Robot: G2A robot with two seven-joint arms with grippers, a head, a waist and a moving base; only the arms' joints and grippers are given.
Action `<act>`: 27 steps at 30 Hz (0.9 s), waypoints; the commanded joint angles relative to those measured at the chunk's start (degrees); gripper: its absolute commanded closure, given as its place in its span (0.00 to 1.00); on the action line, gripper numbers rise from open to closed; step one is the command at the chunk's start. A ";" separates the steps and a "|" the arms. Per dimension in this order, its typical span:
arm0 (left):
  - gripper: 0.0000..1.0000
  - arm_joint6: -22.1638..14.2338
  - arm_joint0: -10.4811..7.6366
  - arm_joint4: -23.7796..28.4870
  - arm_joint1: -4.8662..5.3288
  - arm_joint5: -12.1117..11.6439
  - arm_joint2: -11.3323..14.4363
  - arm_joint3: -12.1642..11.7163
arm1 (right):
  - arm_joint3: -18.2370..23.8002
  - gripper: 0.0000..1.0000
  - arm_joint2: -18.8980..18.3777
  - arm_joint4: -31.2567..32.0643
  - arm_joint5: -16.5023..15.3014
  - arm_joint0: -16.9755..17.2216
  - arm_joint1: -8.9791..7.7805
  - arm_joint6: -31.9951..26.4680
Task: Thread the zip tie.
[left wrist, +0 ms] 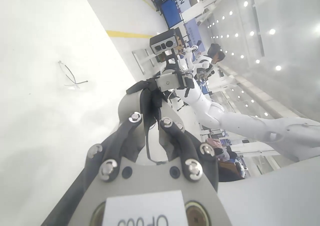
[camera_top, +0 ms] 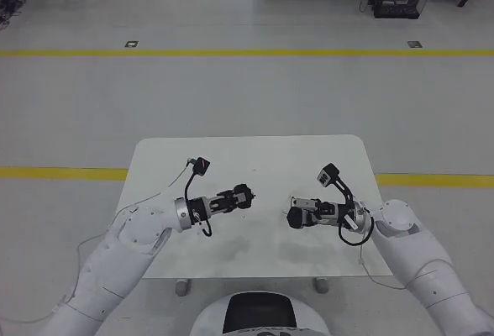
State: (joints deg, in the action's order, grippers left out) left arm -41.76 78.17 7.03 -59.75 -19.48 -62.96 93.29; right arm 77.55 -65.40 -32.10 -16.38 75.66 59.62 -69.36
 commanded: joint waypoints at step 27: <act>1.00 0.01 -0.03 -0.02 -0.01 0.00 0.03 -0.03 | 9.64 0.00 1.32 32.59 32.42 -8.59 -1.69 8.65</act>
State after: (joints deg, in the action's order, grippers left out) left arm -41.75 78.14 7.01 -59.76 -19.48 -62.92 93.27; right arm 88.14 -65.40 -1.32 13.37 68.71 57.76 -60.39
